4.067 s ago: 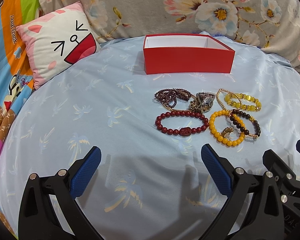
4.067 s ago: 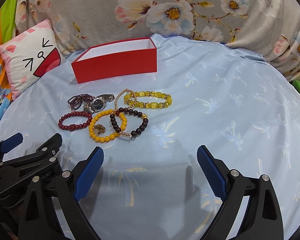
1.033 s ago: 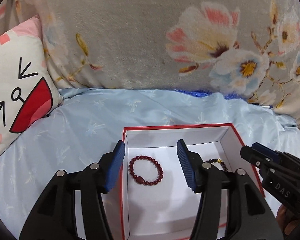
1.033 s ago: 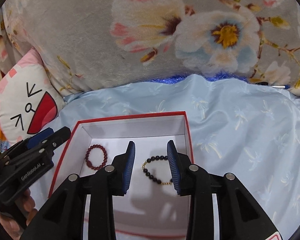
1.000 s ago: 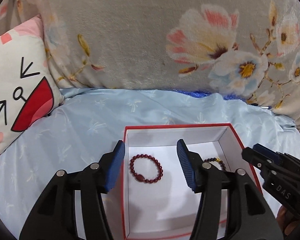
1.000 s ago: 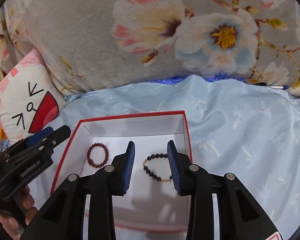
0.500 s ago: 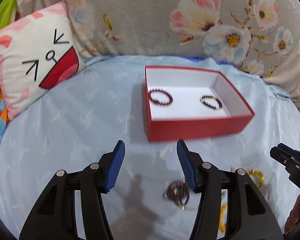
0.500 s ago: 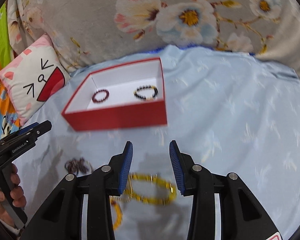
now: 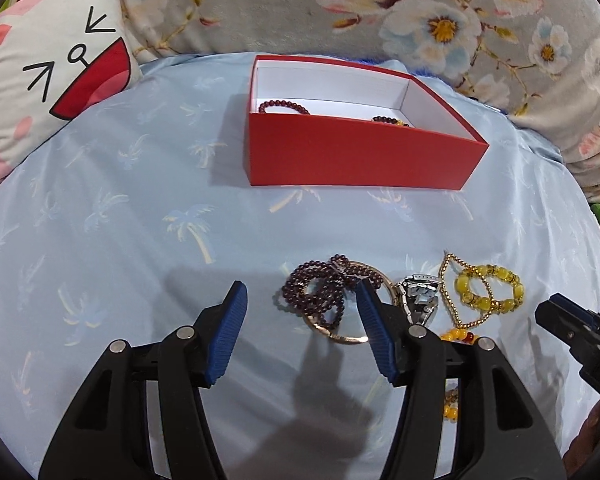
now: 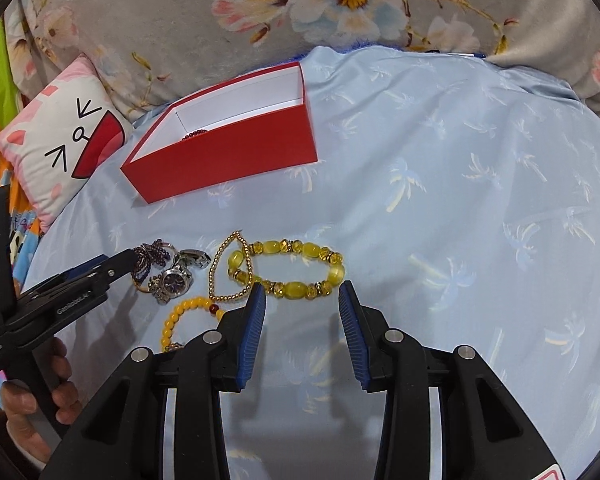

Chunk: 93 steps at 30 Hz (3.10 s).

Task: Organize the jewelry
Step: 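Grasp the garnet beaded bracelet with the left tool while the right grasps the gold chain bracelet, then carry both bracelets into the red box and open both tools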

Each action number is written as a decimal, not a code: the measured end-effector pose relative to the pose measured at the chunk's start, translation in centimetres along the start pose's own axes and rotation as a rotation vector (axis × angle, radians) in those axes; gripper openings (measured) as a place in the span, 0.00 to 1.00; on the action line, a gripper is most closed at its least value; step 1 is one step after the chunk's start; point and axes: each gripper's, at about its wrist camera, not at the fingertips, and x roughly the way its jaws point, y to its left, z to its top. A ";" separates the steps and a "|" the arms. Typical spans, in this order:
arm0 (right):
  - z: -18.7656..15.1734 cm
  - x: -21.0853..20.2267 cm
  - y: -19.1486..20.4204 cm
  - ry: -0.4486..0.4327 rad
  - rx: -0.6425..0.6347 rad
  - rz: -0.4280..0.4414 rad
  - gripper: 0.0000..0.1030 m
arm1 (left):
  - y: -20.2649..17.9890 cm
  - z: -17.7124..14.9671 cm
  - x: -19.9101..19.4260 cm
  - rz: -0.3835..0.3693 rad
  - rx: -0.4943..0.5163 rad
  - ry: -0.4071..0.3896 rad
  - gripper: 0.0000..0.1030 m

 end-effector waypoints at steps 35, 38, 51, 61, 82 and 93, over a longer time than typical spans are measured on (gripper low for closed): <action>2.0 4.8 3.8 0.061 -0.072 0.059 0.04 | 1.0 0.5 -2.6 -0.091 -0.057 -0.058 0.03; 2.0 4.4 3.8 0.047 -0.068 0.061 0.04 | 1.0 0.6 -2.8 -0.093 -0.058 -0.060 0.03; 7.0 -1.4 4.0 -0.096 -0.076 0.134 0.04 | 0.4 4.4 -6.8 -0.131 -0.015 -0.125 0.03; 16.9 -0.3 6.1 -0.183 -0.110 0.168 0.04 | -0.8 14.1 -5.7 -0.143 0.045 -0.225 0.03; 16.2 4.2 4.2 -0.162 -0.109 0.045 0.32 | 0.6 14.8 -0.1 -0.026 0.016 -0.200 0.40; 7.7 -1.4 1.0 -0.139 -0.064 0.035 0.33 | 2.1 6.8 -3.8 0.004 -0.003 -0.151 0.40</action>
